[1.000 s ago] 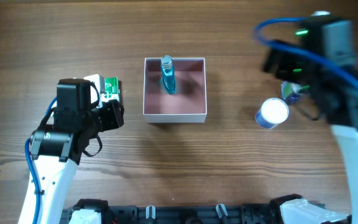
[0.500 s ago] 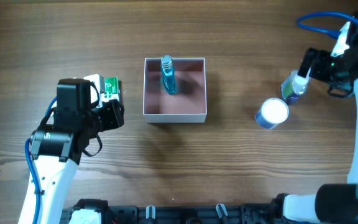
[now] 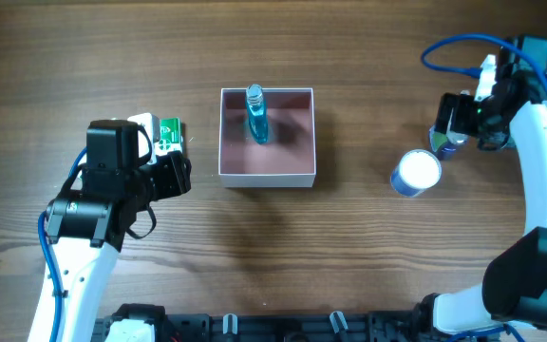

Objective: Pack container
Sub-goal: 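Move the right gripper to the clear foam soap bottle, then close the right gripper on the foam soap bottle and lift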

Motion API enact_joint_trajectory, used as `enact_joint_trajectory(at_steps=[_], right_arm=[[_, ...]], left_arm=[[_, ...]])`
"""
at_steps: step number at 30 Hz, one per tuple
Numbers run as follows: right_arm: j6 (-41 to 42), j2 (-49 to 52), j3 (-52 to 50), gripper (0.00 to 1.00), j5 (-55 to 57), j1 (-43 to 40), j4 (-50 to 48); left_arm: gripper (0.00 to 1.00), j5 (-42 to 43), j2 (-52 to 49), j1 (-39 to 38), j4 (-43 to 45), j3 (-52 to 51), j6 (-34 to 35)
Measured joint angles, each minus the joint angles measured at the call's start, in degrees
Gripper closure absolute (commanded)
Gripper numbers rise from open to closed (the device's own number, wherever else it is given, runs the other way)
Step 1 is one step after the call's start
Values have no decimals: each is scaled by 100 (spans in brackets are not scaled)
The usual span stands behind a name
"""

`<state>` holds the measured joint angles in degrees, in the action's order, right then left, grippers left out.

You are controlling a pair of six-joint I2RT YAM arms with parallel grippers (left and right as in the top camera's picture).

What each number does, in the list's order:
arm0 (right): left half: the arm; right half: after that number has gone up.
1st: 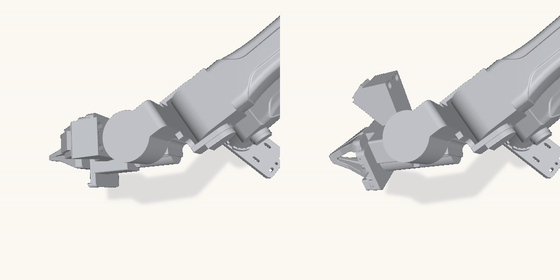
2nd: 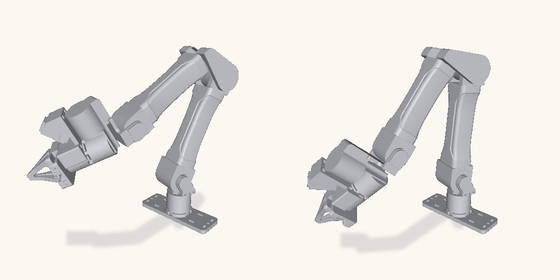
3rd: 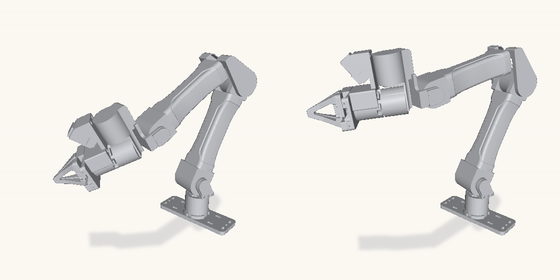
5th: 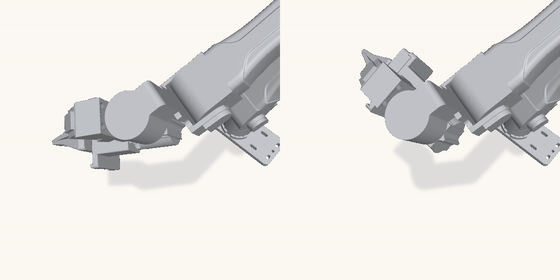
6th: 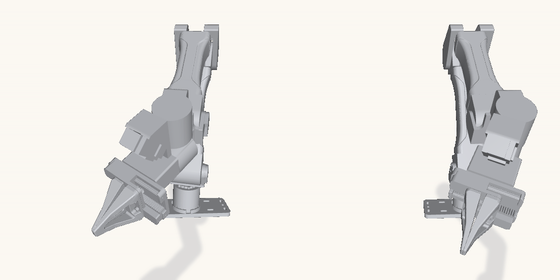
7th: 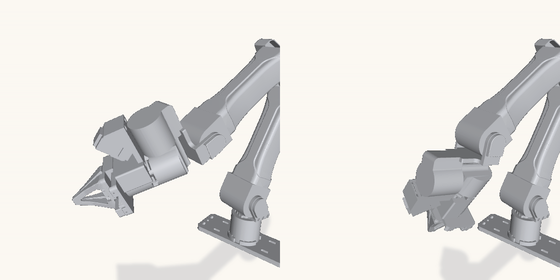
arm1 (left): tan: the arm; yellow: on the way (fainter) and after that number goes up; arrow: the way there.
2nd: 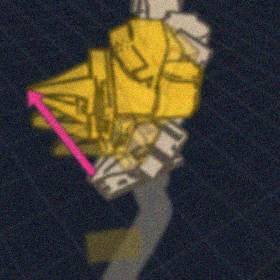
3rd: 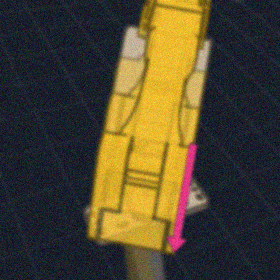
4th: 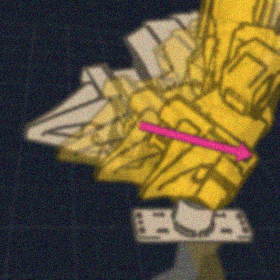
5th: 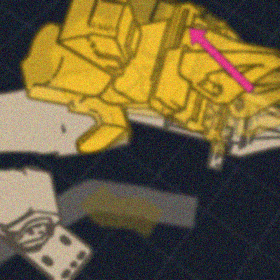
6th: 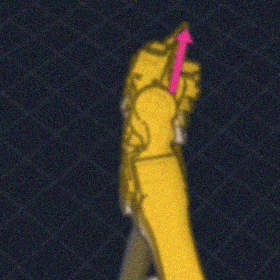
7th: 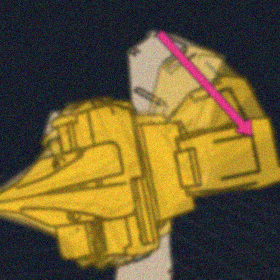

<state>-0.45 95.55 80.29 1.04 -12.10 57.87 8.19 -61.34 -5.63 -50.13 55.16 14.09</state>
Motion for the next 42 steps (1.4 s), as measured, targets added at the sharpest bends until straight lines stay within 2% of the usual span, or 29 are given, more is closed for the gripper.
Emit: enact_joint_trajectory(at_steps=[9, 22, 32, 39, 42], right_arm=[[-177, 2, -531, 1, 0, 0, -960], [-339, 138, -560, 8, 0, 0, -1169], [-400, 138, -566, 40, 2, 0, -1165], [-398, 138, -570, 45, 2, 0, -1119], [-398, 138, -570, 52, 4, -2, -1099]], left_arm=[[36, 0, 0, 0, 0, 0, 0], [36, 0, 0, 0, 0, 0, 0], [37, 0, 0, 0, 0, 0, 0], [37, 0, 0, 0, 0, 0, 0], [37, 0, 0, 0, 0, 0, 0]])
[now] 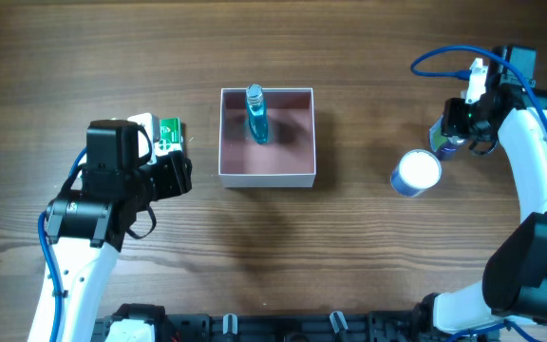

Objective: Pack container
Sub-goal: 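Close the right gripper on the foam soap bottle and lift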

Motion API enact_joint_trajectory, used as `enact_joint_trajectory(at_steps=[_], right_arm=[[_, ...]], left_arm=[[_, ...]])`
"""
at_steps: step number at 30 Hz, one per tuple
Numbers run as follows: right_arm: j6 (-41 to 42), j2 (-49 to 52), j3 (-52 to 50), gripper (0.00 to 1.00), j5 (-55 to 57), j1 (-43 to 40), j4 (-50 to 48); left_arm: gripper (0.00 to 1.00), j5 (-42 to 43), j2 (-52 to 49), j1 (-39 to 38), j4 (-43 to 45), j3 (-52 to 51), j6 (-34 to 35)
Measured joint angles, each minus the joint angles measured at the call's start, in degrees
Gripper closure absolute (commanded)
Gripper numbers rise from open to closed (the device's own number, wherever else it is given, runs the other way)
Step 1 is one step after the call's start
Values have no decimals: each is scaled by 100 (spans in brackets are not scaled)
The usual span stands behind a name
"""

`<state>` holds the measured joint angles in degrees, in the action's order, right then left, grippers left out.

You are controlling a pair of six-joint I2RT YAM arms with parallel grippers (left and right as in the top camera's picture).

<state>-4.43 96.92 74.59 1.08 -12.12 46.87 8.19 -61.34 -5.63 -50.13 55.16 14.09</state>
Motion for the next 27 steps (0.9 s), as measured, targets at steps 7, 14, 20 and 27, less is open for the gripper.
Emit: enact_joint_trajectory(at_steps=[7, 14, 20, 27], right_arm=[[4, 0, 0, 60, 26, 0, 59], [4, 7, 0, 60, 42, 2, 63], [2, 22, -4, 49, 42, 2, -37], [-31, 26, -11, 22, 44, 2, -76]], left_arm=[[37, 0, 0, 0, -2, 0, 0], [37, 2, 0, 0, -7, 0, 0], [37, 0, 0, 0, -4, 0, 0], [37, 0, 0, 0, -4, 0, 0]])
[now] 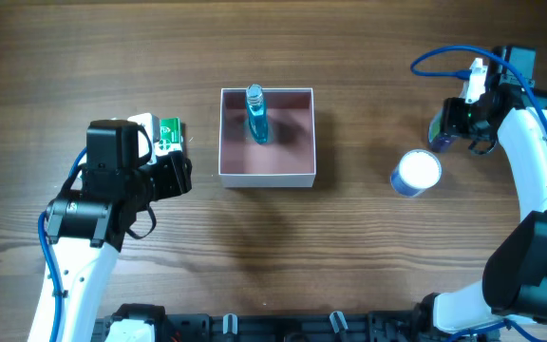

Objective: Pack container
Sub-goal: 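Close the right gripper on the foam soap bottle and lift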

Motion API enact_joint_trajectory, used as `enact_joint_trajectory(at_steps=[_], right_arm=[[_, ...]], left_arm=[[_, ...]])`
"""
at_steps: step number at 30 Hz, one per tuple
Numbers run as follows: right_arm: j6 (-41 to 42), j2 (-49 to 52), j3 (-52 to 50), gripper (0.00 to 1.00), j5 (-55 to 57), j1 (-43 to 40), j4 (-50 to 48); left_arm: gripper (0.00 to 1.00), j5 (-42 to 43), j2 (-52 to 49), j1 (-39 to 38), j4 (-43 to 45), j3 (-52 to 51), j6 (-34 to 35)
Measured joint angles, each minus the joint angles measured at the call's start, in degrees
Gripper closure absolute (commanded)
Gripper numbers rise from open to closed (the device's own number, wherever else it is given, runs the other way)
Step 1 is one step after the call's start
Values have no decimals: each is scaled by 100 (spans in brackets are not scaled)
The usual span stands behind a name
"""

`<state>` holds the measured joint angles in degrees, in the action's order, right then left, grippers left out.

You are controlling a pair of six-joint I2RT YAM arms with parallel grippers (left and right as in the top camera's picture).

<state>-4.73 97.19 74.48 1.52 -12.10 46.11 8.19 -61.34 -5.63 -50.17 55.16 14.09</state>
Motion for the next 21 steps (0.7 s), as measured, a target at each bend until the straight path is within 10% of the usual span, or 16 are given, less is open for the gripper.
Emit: enact_joint_trajectory(at_steps=[21], right_arm=[[42, 2, 0, 28, 0, 0, -597]], left_arm=[[37, 0, 0, 0, -22, 0, 0]])
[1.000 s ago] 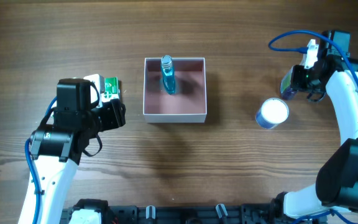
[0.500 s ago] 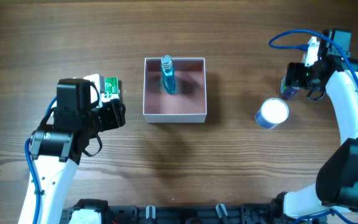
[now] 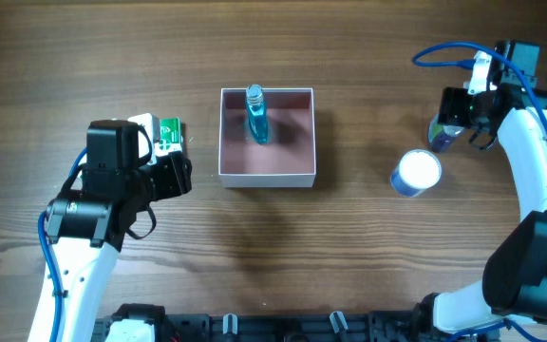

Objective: Pack container
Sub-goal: 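Close the right gripper on the foam soap bottle and lift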

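A pink box with a white rim (image 3: pixel 267 178) stands at the table's middle. A clear blue bottle (image 3: pixel 256 118) lies in its far left part. My right gripper (image 3: pixel 447 122) is at the far right, shut on a small blue-grey can (image 3: pixel 440 134) that shows just below its fingers. A blue jar with a white lid (image 3: pixel 416 172) stands on the table just in front of it. My left gripper (image 3: pixel 180 176) hangs left of the box, fingers apart and empty. A green and white packet (image 3: pixel 164 134) lies just beyond it.
The left arm's black wrist block (image 3: pixel 112 152) covers part of the packet's white end. A blue cable (image 3: pixel 444 52) loops above the right arm. Black fixtures (image 3: pixel 254 328) line the table's near edge.
My right gripper has shifted slightly toward the far edge, and the small can moved with it. The jar, box, bottle, packet and left arm have not moved.
My right gripper stood over the small can beside the white-lidded jar at the oldest moment. Its wrist then turned and settled around the can. Now the can has shifted away from the jar with the gripper. The left arm stayed still throughout.
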Motion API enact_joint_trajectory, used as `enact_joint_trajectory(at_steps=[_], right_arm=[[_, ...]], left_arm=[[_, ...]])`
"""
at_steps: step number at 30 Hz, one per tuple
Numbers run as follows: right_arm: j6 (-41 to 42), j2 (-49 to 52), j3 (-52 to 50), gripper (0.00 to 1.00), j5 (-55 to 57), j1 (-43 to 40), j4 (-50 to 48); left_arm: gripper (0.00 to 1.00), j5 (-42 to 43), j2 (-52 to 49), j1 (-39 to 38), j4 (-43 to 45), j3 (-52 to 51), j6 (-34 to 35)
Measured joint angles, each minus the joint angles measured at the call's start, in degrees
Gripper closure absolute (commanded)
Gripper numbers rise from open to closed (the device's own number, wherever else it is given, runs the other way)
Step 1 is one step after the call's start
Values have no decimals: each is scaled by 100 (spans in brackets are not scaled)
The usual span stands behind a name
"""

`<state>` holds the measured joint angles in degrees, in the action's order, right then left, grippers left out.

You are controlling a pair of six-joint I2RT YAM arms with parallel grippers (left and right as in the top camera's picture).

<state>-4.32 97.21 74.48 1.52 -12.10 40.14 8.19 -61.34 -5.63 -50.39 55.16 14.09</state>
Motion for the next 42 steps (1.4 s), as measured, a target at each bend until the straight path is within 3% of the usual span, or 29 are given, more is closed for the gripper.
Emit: enact_joint_trajectory(at_steps=[14, 20, 34, 37, 41, 42], right_arm=[[39, 420, -4, 29, -2, 0, -63], [96, 420, -4, 47, -2, 0, -66], [131, 420, -4, 61, -2, 0, -70], [125, 420, -4, 78, -2, 0, -76], [125, 420, -4, 80, -2, 0, -76], [125, 420, -4, 84, -2, 0, -76]], left_arm=[[37, 0, 0, 0, -2, 0, 0], [37, 0, 0, 0, -2, 0, 0], [37, 0, 0, 0, -2, 0, 0], [37, 0, 0, 0, -2, 0, 0], [37, 0, 0, 0, -2, 0, 0], [37, 0, 0, 0, -2, 0, 0]])
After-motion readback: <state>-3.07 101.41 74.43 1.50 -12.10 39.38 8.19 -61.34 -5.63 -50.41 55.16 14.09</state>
